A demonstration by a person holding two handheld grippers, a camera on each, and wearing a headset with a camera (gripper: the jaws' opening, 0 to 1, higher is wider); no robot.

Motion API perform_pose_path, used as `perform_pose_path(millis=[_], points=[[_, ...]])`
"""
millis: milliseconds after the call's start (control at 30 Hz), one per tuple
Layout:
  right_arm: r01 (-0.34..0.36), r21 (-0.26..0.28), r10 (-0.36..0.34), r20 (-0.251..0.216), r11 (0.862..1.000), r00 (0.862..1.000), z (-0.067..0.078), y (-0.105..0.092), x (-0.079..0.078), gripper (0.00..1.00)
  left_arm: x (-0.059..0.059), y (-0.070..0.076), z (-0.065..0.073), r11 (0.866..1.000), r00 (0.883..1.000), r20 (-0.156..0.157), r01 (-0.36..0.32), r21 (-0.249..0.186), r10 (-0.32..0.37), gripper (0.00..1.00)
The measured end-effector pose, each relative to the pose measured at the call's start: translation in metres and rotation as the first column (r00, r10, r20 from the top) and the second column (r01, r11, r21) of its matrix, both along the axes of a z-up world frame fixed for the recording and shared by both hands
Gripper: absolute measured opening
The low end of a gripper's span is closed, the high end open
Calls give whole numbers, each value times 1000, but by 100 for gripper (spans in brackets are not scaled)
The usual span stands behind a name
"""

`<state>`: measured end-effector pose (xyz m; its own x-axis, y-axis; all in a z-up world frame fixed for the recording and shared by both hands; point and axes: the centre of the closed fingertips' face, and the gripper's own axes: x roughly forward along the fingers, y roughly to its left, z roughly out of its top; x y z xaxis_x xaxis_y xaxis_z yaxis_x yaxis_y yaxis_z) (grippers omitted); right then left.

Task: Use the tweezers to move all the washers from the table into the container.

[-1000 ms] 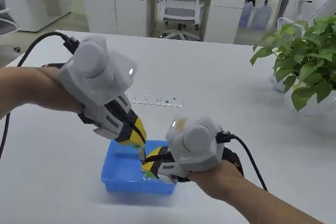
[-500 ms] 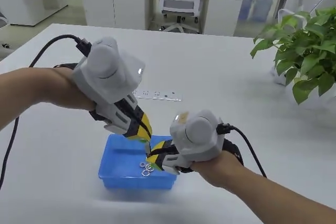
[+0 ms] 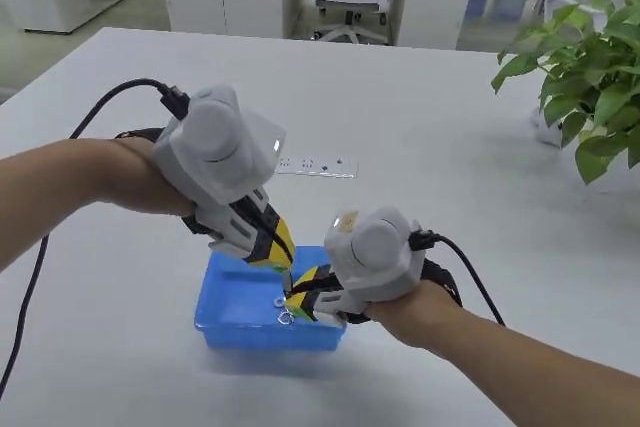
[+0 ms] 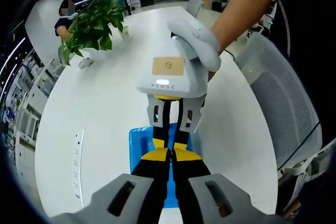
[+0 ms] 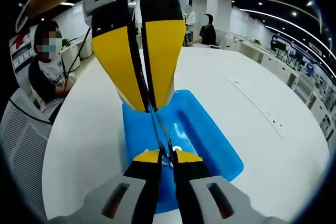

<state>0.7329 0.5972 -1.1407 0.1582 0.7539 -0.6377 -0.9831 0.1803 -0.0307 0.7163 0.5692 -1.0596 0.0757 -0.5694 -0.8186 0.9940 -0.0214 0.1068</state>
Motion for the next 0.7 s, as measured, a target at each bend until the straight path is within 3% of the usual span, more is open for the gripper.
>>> perform_pose_path(millis=[433,700], points=[[2,-9,-2,-33,1000,999,-9,-2,2,10,3,1,-8,1000,1000,-10,-8,-2,8,5],[8,-4,-8,-25,1000,1000,-4,-3,2,11,3,1,-3,1000,1000,-3,-10,-9,10,5]])
